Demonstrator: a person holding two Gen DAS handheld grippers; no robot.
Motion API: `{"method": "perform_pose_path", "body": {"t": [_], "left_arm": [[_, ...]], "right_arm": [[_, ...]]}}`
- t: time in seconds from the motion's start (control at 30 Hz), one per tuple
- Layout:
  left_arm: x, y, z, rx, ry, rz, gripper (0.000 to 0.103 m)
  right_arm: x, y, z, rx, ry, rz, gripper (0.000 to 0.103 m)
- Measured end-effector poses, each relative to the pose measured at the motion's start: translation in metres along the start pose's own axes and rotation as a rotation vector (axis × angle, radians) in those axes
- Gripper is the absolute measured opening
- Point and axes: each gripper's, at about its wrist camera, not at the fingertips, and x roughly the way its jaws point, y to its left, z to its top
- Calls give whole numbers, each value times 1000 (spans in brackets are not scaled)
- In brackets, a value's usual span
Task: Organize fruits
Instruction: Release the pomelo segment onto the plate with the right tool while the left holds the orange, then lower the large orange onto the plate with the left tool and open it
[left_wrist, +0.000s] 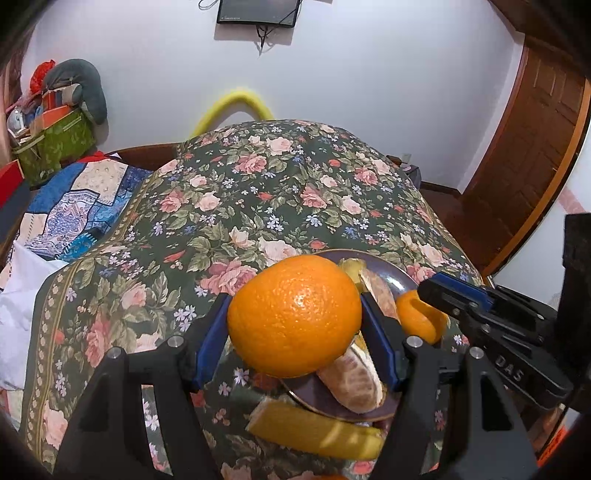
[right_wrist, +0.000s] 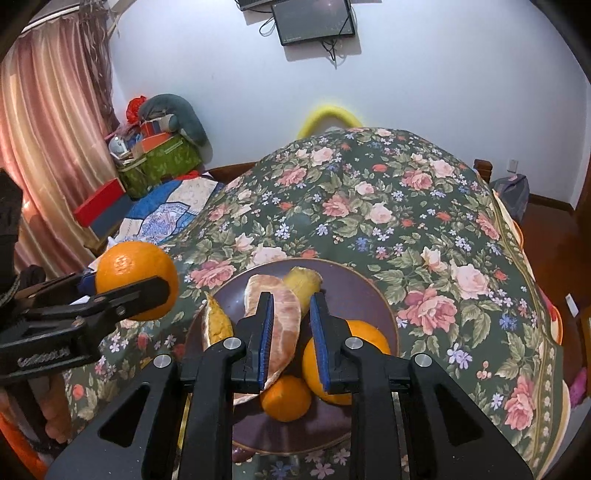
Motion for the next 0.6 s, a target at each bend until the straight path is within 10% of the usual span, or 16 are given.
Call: {"method": "perform_pose_path", "body": {"t": [0.6], "left_arm": [[66, -19, 21, 14, 41, 55, 68]], "right_arm": [[-14, -25, -8, -13, -27, -20, 19]]}}
